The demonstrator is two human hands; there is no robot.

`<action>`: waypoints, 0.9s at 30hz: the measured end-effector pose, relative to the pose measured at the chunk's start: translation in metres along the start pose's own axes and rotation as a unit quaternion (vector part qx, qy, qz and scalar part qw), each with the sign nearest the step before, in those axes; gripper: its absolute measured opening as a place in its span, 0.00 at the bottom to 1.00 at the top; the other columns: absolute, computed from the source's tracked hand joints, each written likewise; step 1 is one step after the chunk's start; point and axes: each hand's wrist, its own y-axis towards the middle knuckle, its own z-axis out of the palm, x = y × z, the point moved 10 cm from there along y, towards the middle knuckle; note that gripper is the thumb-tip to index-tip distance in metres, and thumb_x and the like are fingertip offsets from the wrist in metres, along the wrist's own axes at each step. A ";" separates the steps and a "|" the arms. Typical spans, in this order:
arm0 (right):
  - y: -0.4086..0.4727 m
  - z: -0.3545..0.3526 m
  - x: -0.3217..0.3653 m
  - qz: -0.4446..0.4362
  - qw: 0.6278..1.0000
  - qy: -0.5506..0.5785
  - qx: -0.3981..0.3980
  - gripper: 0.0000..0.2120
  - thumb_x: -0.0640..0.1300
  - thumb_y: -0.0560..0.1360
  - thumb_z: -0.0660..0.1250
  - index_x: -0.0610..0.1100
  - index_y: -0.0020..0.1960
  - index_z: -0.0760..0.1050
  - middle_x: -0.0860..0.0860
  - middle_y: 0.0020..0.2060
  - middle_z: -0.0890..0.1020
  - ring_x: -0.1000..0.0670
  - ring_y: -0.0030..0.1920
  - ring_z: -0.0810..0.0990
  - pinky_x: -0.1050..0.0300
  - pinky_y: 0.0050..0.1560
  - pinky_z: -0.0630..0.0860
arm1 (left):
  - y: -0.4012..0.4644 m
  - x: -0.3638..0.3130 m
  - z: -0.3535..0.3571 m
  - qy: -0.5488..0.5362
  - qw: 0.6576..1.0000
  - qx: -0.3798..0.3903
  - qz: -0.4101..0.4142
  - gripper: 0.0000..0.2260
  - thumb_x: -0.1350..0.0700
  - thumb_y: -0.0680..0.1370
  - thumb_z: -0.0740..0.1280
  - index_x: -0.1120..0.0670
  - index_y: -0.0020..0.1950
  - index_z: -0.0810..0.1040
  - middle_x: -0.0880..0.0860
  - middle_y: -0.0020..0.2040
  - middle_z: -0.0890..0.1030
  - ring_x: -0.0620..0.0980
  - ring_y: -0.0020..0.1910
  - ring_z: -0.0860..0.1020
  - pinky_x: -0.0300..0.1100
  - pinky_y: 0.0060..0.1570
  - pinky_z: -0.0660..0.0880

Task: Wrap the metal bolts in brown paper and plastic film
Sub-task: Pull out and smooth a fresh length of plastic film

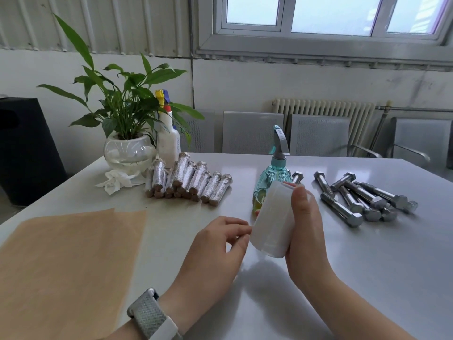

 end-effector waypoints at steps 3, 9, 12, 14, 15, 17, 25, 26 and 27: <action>-0.002 -0.001 0.006 -0.026 0.999 -0.046 -0.002 0.31 0.73 0.65 0.62 0.53 0.58 0.75 0.47 0.52 0.81 0.40 0.53 0.82 0.35 0.52 0.80 | 0.000 -0.004 -0.005 0.026 0.999 -0.013 0.018 0.05 0.56 0.76 0.71 0.48 0.44 0.86 0.38 0.48 0.81 0.40 0.43 0.79 0.25 0.39 0.67; -0.003 0.004 0.011 -0.041 0.996 -0.078 0.018 0.37 0.79 0.60 0.64 0.54 0.58 0.74 0.50 0.52 0.81 0.44 0.53 0.82 0.38 0.52 0.80 | 0.003 -0.005 -0.005 0.065 0.997 0.001 0.029 0.04 0.54 0.75 0.71 0.46 0.46 0.85 0.36 0.49 0.80 0.39 0.41 0.79 0.30 0.39 0.70; -0.003 0.008 0.013 -0.051 0.995 -0.077 0.039 0.30 0.73 0.64 0.64 0.53 0.57 0.74 0.49 0.50 0.82 0.42 0.50 0.82 0.38 0.50 0.81 | 0.004 -0.006 -0.001 0.067 0.996 0.030 0.042 0.06 0.56 0.76 0.70 0.47 0.46 0.86 0.36 0.48 0.80 0.40 0.41 0.79 0.33 0.39 0.72; -0.004 0.009 0.013 -0.054 0.994 -0.082 0.049 0.29 0.70 0.66 0.63 0.52 0.58 0.74 0.48 0.49 0.82 0.42 0.49 0.83 0.38 0.49 0.81 | 0.003 -0.006 -0.002 0.068 0.996 0.033 0.049 0.05 0.56 0.74 0.71 0.47 0.43 0.85 0.36 0.47 0.80 0.41 0.40 0.79 0.35 0.38 0.73; -0.004 0.009 0.013 -0.054 0.994 -0.083 0.052 0.28 0.69 0.67 0.62 0.51 0.58 0.74 0.48 0.49 0.82 0.41 0.49 0.83 0.38 0.49 0.81 | 0.003 -0.007 -0.003 0.069 0.996 0.034 0.052 0.05 0.56 0.74 0.72 0.46 0.41 0.85 0.37 0.46 0.80 0.41 0.40 0.80 0.35 0.38 0.73; -0.004 0.010 0.013 -0.054 0.993 -0.085 0.055 0.28 0.69 0.67 0.62 0.51 0.58 0.74 0.47 0.50 0.82 0.41 0.50 0.83 0.37 0.50 0.81 | 0.003 -0.008 -0.004 0.071 0.995 0.035 0.059 0.05 0.56 0.73 0.72 0.46 0.39 0.83 0.37 0.46 0.80 0.42 0.39 0.80 0.37 0.38 0.74; -0.002 0.011 0.009 -0.048 0.994 -0.074 0.059 0.25 0.68 0.67 0.63 0.52 0.56 0.75 0.42 0.50 0.81 0.36 0.51 0.81 0.31 0.52 0.77 | 0.004 -0.011 -0.005 0.088 0.994 0.038 0.059 0.03 0.53 0.74 0.71 0.45 0.44 0.85 0.35 0.48 0.80 0.40 0.39 0.79 0.43 0.42 0.77; -0.002 0.012 0.009 -0.048 0.994 -0.076 0.063 0.25 0.69 0.67 0.63 0.53 0.56 0.75 0.42 0.50 0.81 0.36 0.51 0.81 0.31 0.52 0.77 | 0.003 -0.012 -0.004 0.088 0.993 0.043 0.061 0.03 0.54 0.74 0.71 0.46 0.43 0.85 0.36 0.47 0.80 0.40 0.39 0.79 0.44 0.41 0.77; -0.003 0.013 0.008 -0.046 0.993 -0.079 0.070 0.24 0.69 0.67 0.63 0.54 0.55 0.75 0.42 0.50 0.82 0.37 0.51 0.81 0.31 0.51 0.78 | 0.003 -0.014 -0.003 0.092 0.993 0.046 0.065 0.04 0.54 0.74 0.71 0.46 0.42 0.84 0.36 0.46 0.80 0.40 0.39 0.79 0.44 0.41 0.77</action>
